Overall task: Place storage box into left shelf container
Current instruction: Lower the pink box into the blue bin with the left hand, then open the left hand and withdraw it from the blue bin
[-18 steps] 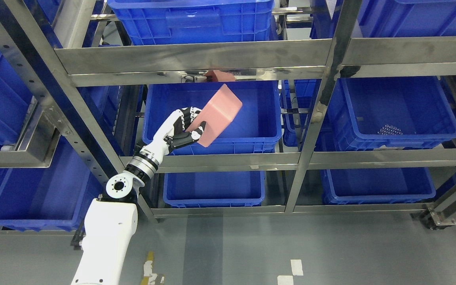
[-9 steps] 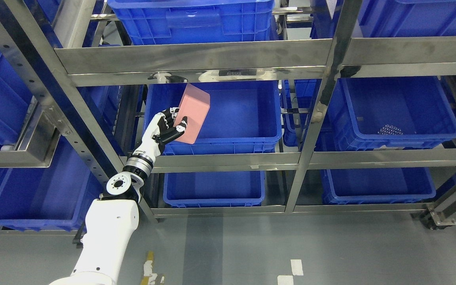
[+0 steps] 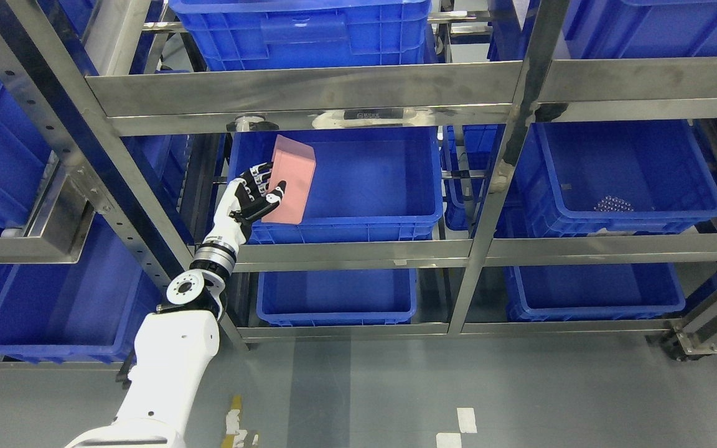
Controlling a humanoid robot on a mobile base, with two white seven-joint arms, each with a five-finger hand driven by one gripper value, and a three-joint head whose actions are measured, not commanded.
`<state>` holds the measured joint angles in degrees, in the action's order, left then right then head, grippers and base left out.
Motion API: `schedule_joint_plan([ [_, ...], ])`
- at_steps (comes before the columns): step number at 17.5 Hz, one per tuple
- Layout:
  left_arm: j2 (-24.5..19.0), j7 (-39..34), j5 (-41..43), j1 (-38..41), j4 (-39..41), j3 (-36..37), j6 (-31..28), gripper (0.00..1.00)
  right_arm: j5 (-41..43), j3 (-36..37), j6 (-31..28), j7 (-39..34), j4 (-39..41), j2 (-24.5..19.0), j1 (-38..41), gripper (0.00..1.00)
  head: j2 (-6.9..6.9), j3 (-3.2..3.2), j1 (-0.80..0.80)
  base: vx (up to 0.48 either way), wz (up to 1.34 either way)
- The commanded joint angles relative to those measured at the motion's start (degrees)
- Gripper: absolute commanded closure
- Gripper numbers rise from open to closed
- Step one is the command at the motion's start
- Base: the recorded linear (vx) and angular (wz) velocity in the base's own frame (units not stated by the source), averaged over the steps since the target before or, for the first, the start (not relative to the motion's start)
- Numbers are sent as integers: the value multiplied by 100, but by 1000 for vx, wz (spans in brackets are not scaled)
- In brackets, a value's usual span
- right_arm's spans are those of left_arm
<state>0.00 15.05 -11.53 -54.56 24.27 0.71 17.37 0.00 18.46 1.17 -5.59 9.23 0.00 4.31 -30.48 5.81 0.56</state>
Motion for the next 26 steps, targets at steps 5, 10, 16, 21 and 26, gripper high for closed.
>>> schedule_joint_plan([
  [5,-100,24,-51,-37,-133,369,56,22,-44,0,-3,-1972,0,100,0,0,0,0,0,0,0],
  [10,-100,242,-33,15,436,1446,56,4,-44,0,-3,-1972,0,100,0,0,0,0,0,0,0],
  [16,-100,367,-42,814,2009,1784,319,1,-44,0,-3,-1972,0,100,0,0,0,0,0,0,0],
  [21,-100,-405,-42,2192,4354,862,548,1,-44,0,-3,-1972,0,100,0,0,0,0,0,0,0],
  [26,-100,-1337,106,3460,6570,-87,-793,1,-44,0,-3,-1972,0,100,0,0,0,0,0,0,0],
])
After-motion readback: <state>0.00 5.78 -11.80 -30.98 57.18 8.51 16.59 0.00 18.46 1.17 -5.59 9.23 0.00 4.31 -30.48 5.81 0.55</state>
